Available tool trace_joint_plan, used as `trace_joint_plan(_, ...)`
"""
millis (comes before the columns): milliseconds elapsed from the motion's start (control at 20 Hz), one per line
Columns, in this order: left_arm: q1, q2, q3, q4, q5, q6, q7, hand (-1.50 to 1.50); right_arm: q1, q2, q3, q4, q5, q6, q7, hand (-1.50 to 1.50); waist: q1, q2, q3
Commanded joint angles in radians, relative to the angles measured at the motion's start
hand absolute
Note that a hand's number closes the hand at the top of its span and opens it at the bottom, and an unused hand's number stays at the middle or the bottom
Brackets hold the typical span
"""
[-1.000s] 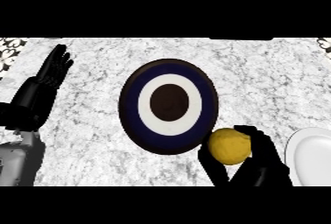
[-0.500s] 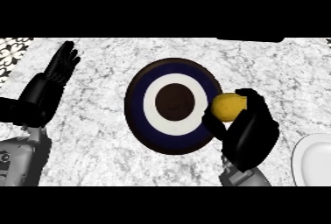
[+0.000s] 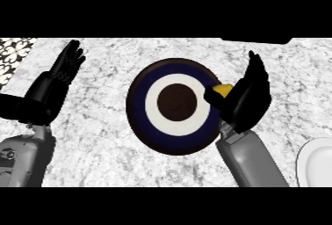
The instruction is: Pick the lemon from the plate and place it in the plate
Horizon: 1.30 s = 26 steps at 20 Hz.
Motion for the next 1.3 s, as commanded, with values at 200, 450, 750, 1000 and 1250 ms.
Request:
trace_joint_plan(200,-0.013,-0.006,0.016,0.028,0.007,0.007,0.002,0.00,-0.142,0.007,-0.063,0.054,0.051,-0.327,0.192,-1.50,-0.015,-0.009,-0.001)
trace_joint_plan(450,0.019,-0.007,0.012,0.019,-0.002,0.009,-0.009,0.00,-0.124,0.007,-0.083,-0.002,0.077,-0.426,0.203,-1.50,-0.027,-0.021,-0.002)
trace_joint_plan(750,0.025,0.003,0.029,0.028,-0.013,0.021,-0.011,0.00,0.040,0.007,-0.027,-0.110,0.115,-0.536,0.229,-1.50,-0.059,-0.029,-0.001)
trace_joint_plan(1000,0.063,0.025,0.046,0.012,-0.007,0.007,-0.013,0.00,0.234,0.008,0.062,-0.256,0.165,-0.587,0.218,-1.50,-0.084,-0.039,-0.001)
trace_joint_plan(1250,0.107,0.043,0.076,-0.011,0.009,-0.001,-0.017,0.00,0.466,0.008,0.189,-0.371,0.248,-0.633,0.204,-1.50,-0.101,-0.041,-0.001)
